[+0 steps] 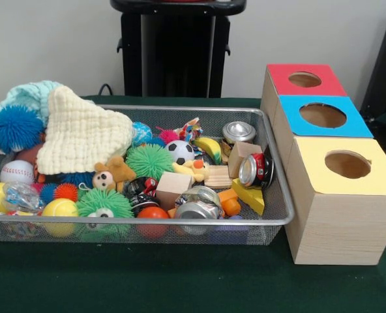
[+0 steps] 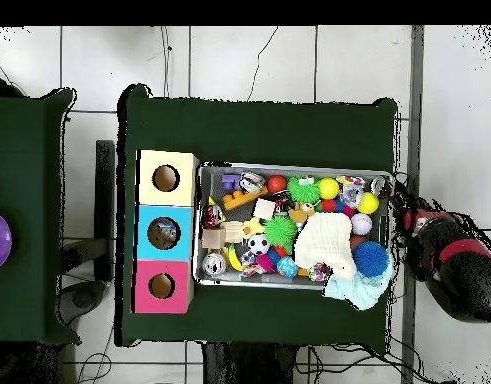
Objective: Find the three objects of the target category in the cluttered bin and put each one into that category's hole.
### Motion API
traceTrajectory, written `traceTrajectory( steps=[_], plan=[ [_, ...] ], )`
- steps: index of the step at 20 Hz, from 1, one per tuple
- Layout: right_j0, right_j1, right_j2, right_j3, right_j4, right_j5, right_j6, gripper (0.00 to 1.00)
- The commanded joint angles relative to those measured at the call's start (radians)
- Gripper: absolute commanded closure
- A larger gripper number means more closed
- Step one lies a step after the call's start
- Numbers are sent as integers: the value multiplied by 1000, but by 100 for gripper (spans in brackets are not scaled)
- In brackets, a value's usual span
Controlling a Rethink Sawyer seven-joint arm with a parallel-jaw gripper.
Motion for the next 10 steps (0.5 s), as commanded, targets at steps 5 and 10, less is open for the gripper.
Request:
traceTrajectory(
  steps=[5,10],
  plan=[
    [-8,102,163,87,-86,77,-342,0],
    [40,50,125,147,-127,-25,-152,0]
  ],
)
